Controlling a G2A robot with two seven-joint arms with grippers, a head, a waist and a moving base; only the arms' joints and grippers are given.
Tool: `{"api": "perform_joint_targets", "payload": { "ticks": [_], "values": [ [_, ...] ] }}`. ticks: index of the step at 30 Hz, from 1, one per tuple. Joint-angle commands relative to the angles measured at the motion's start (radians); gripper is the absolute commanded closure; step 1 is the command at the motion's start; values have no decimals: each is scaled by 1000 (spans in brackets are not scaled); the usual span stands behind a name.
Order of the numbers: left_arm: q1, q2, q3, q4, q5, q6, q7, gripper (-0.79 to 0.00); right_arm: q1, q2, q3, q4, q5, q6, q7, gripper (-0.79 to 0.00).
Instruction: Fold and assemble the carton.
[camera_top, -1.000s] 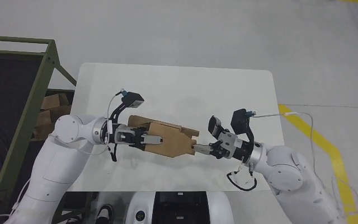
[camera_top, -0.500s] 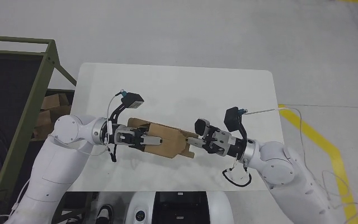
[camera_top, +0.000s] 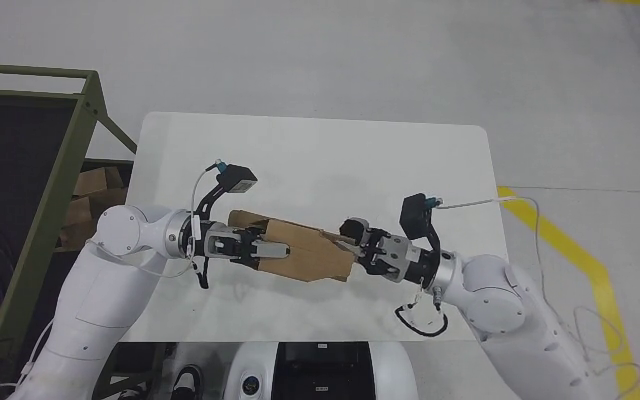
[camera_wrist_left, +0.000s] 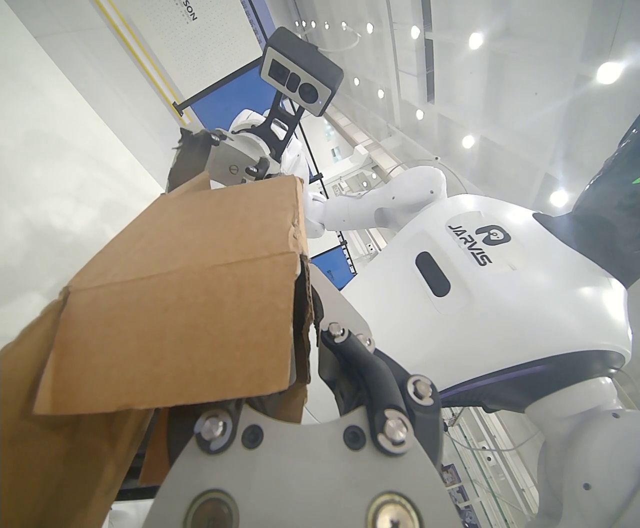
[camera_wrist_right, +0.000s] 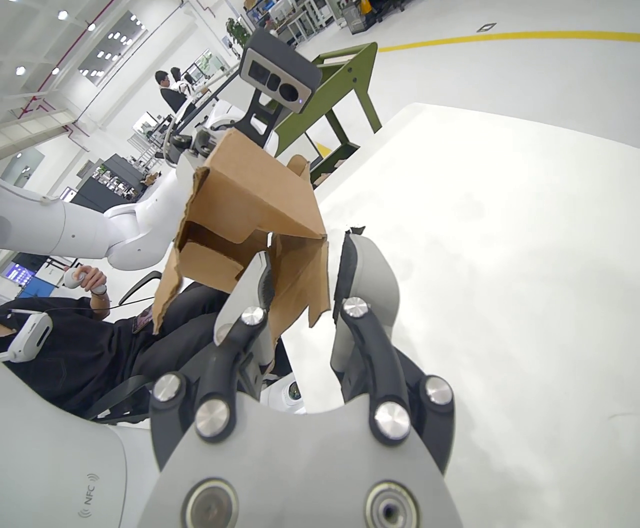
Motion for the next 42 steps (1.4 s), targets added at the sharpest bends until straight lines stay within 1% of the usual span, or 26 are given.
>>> {"api": "perform_joint_targets", "payload": {
  "ticks": [1,7,10,13,14,17,23,29,33,37,42],
  "values": [
    [0,0,0,1,2,0,1,0,-21,2,21,-15,-8,-5,-32,-283],
    [0,0,0,7,-1,-2,2,0,-94,9,91,-61,-27,-17,-112,-299],
    [-1,0,0,11,-3,-2,3,0,-134,11,115,-79,-13,-94,-168,-329],
    [-2,-1,1,12,-3,-3,2,0,-150,13,114,-86,-16,-140,-153,-354],
    [-2,-1,1,12,-3,-3,2,0,-152,14,110,-90,-25,-137,-136,-372],
    [-3,-1,2,14,-6,-4,0,0,-144,14,90,-107,-44,-101,-82,-382],
    [-3,-1,2,15,-6,-7,-2,0,-129,12,72,-117,-65,-36,-55,-391],
    [-2,-1,2,15,-10,-11,-3,0,-109,9,50,-81,-45,-33,-38,-391],
    [-3,-1,1,16,-7,-11,-5,0,-98,7,45,-66,-46,-40,-53,-388],
    [-2,-1,1,16,-7,-9,-3,0,-115,8,61,-84,-77,-32,-80,-382],
    [-6,-2,6,15,-6,-7,-3,0,-146,10,81,-137,-162,47,-84,-388]
  ]
}}
